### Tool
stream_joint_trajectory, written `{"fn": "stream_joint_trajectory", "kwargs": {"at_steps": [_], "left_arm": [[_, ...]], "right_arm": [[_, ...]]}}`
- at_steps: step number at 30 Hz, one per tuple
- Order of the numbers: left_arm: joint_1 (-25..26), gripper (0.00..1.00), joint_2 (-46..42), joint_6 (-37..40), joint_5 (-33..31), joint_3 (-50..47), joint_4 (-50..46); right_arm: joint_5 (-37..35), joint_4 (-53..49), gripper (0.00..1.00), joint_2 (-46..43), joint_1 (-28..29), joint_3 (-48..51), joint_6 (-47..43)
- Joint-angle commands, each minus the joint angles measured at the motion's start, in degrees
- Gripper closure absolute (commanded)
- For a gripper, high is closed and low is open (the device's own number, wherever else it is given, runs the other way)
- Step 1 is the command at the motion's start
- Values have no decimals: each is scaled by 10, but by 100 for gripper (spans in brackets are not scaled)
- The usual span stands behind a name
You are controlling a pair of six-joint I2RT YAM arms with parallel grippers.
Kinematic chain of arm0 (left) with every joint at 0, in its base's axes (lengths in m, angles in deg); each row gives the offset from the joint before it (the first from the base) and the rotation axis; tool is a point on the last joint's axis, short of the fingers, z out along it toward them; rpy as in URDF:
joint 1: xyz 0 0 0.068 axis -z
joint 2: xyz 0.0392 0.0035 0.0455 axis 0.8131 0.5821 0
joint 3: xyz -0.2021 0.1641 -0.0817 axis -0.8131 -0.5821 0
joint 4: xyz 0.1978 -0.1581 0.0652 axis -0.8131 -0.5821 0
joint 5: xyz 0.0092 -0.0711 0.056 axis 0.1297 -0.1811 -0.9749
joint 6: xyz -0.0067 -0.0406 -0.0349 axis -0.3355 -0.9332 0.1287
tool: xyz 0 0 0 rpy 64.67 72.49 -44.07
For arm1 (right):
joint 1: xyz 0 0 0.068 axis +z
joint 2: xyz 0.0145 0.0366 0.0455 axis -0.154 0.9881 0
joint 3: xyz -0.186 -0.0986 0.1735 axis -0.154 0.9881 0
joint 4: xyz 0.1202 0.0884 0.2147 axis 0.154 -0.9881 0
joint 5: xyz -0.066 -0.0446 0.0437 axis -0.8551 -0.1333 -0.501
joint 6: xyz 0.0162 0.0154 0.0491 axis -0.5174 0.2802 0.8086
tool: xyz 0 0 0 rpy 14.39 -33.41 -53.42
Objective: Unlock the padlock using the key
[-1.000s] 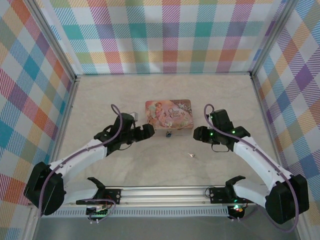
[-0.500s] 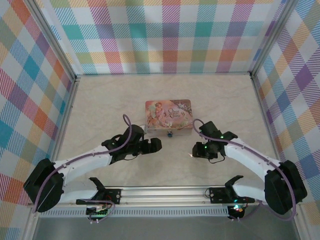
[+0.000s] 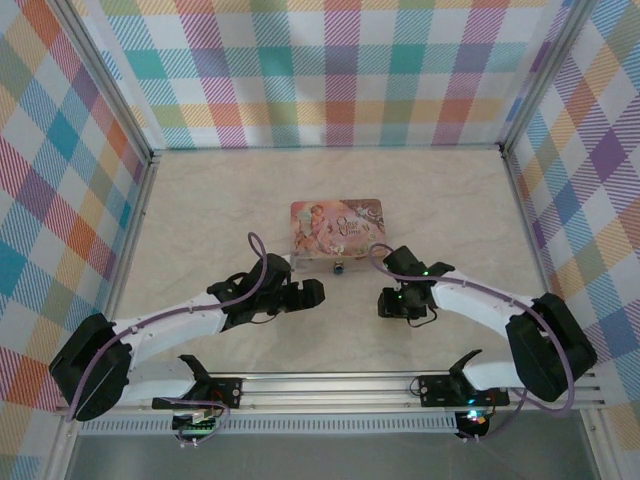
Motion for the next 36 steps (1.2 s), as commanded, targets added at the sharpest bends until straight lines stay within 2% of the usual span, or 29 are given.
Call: {"fn": "stream_joint_trajectory", "kwargs": {"at_steps": [1,25,31,36], "left_arm": [[10,12,7,-9,-10,-6,17],[10,12,22,-21,-9,-16,34],[10,12,22,-25,-8,-19,40],[11,12,18,-26,-5,-19,41]], "right_arm": [[-16,4,59,12,11,-15,-5],[-93,30,55,81,68,-46,-16],[-124,32,54,72,84,-53,-22],[-136,32,54,31,90,-51,-25]]}}
